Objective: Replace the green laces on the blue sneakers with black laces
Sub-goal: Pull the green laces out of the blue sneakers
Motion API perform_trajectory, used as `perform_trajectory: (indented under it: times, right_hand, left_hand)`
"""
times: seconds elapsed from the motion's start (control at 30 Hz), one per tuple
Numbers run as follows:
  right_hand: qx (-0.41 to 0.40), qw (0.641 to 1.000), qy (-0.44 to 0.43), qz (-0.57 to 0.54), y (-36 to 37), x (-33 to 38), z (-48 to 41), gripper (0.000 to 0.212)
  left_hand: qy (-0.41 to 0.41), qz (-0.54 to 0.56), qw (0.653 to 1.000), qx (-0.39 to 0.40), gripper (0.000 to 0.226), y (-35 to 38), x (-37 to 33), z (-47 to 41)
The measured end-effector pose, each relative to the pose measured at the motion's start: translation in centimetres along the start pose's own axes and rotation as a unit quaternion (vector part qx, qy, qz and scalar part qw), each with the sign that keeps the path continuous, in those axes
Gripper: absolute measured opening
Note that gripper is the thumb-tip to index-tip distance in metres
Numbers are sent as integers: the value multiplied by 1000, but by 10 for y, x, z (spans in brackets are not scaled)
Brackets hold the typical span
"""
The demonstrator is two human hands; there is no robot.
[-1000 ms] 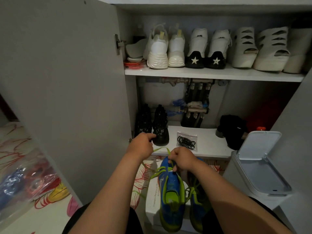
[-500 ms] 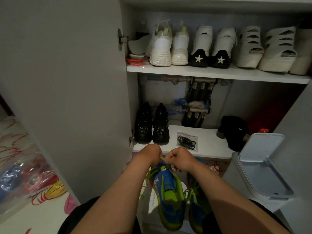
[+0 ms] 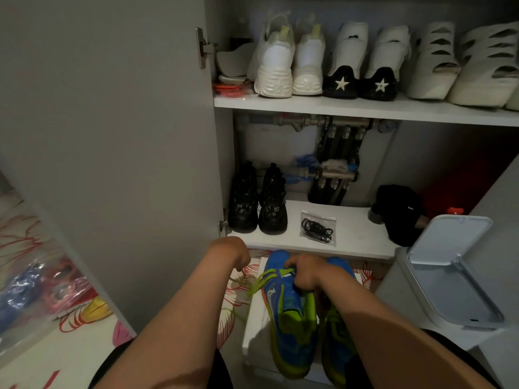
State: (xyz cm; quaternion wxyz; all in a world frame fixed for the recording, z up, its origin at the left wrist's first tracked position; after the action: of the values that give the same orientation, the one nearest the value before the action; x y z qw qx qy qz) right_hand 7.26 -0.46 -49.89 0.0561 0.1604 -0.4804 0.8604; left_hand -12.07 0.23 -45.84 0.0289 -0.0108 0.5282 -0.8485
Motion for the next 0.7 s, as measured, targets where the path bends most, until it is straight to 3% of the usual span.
perform_trajectory:
  times: [0.1,0.3,0.47,0.7]
  right_hand:
    - [-5,999,4,36,-2,3,-1,69]
    - [-96,993,-40,62,-7,17,-5,25]
    - [-89,990,-29,109,-5,18,-6,28]
    - [-65,993,-24,99,-5,14,-10,31]
  left_hand:
    - [-2,-30,1000,2,37,2,0,-4]
    - [80,55,995,-40,36,6,-25,-7]
    - [149,114,982,-6,28,19,-55,0]
    - [148,97,983,41,40,49,-71,-3]
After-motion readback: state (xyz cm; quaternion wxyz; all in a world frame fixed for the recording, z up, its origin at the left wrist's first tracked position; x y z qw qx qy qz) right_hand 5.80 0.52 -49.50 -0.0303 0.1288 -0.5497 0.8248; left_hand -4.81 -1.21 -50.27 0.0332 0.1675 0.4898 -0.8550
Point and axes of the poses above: each hand's wrist, its own z-axis away from the middle knuckle, its own y-axis out of the palm, x = y × z, the point moved 5 cm from there along -z, towards the middle knuckle, and after that the axes turned 3 degrees about -z, right-handed, at the moved point
